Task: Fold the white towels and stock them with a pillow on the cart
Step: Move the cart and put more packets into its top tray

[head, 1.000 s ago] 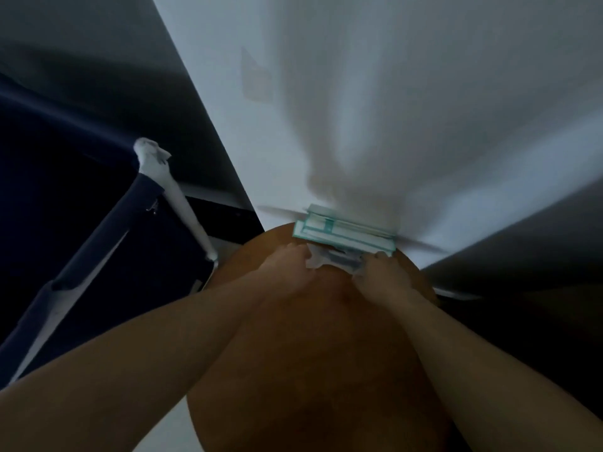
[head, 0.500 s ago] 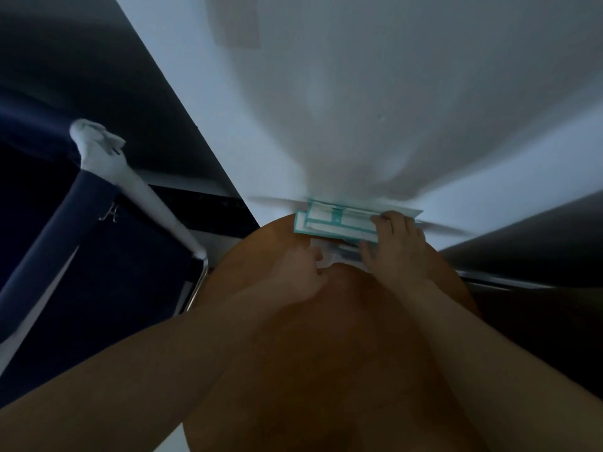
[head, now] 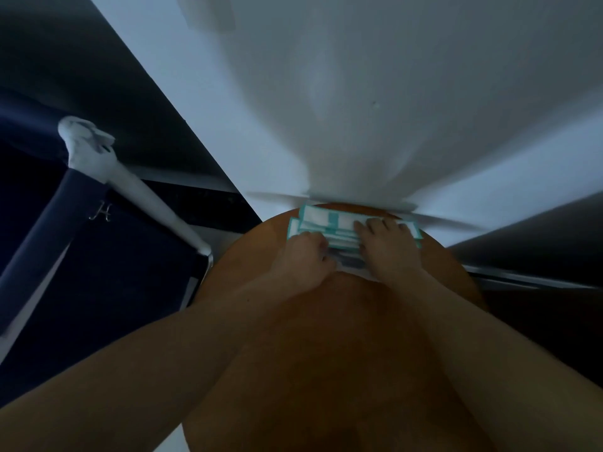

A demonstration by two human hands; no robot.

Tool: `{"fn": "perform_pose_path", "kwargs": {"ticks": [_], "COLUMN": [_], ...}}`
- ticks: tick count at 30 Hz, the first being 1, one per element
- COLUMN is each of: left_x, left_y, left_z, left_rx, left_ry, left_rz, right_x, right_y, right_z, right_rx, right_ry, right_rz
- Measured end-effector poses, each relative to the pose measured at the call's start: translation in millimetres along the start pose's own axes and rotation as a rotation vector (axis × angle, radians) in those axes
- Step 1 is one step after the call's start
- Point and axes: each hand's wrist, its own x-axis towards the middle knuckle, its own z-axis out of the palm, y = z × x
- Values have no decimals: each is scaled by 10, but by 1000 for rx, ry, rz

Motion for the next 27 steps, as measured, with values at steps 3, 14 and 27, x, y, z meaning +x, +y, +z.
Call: {"fn": "perform_pose_path", "kwargs": {"ticks": [3,14,27], "left_x": [-84,-294,-265], "left_y": [54,13,275], "left_z": [17,-60,30], "left_rx": [2,34,-509], "left_ry": [21,-4,-27], "left_rz": [-12,-49,-249], "right_x": [-272,-584,-511], "right_y": [-103,-140,-44], "right_z": [131,50,-115], "right_rx": [-21,337,204], "right_ry": [69,-122,178], "right_rz": [-49,194,174]}}
